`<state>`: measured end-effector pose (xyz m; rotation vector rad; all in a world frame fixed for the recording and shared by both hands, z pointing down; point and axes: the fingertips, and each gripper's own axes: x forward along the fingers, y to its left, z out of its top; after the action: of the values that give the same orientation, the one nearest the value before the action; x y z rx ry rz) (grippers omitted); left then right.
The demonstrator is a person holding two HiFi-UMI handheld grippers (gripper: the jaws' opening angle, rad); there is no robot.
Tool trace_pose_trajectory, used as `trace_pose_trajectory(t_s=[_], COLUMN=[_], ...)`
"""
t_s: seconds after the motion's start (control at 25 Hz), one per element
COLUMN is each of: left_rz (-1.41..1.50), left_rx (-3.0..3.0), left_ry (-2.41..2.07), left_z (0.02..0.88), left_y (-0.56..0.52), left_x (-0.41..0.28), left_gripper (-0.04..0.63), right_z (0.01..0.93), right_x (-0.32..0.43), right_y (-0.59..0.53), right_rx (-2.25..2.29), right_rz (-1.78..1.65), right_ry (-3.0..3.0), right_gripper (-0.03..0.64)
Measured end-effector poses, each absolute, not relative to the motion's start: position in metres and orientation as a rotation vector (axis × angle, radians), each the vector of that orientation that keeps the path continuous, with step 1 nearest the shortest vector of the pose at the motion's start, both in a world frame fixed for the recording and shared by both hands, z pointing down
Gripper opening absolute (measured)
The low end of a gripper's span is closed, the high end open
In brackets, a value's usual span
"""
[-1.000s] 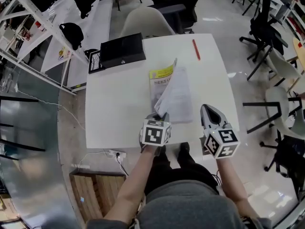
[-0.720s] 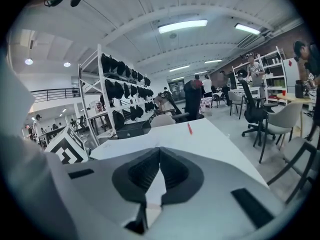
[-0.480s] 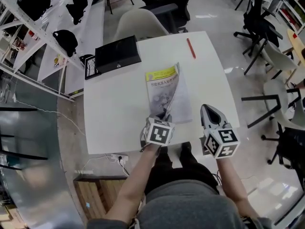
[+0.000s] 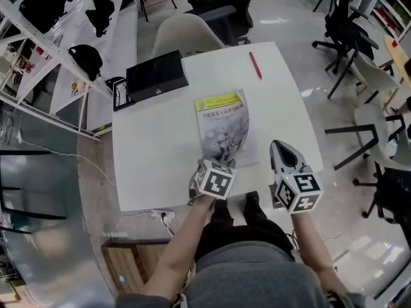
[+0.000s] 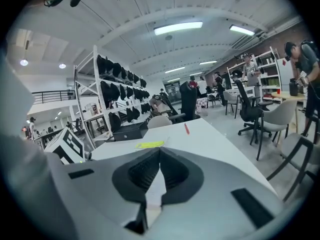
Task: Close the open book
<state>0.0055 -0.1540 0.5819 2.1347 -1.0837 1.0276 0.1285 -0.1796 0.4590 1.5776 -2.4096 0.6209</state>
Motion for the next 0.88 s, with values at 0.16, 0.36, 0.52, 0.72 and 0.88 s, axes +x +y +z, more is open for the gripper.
trace_pose_trajectory(t_s=[0.16,0.36,0.52,0.72,0.88], left_rz=[1.046,1.054,1.049,0.997,0.925], left_rx=[2.162,2.181,2.193,2.195,2.220], left_ry=[-1.027,-0.971,-0.939,-0.898,-0.890], left_z=[0.581,0.580,0.581,0.577,0.564], left_y=[-0.151,-0.148,-0.147,-0.143,-0.144], left_x=[0.009,0.012,0.013,0.013,0.017], left_gripper=[0.171,0.208,0.222,0.222,0.222], right_z=[0.459,0.457,0.456,0.456,0.455], right_x=[0.129,0.125,0.123,0.123,0.126], right_y=[-0.180,-0.181,-0.181,-0.180,-0.180], right_rx=[1.580,1.576,1.573,1.566,1.563], right_rz=[0.619,0.612,0.606,0.604,0.603], right_ry=[-2.410,-2.419,-2.430,-2.434,-2.436], right_gripper=[0.002,0.002,0.003,0.002,0.002])
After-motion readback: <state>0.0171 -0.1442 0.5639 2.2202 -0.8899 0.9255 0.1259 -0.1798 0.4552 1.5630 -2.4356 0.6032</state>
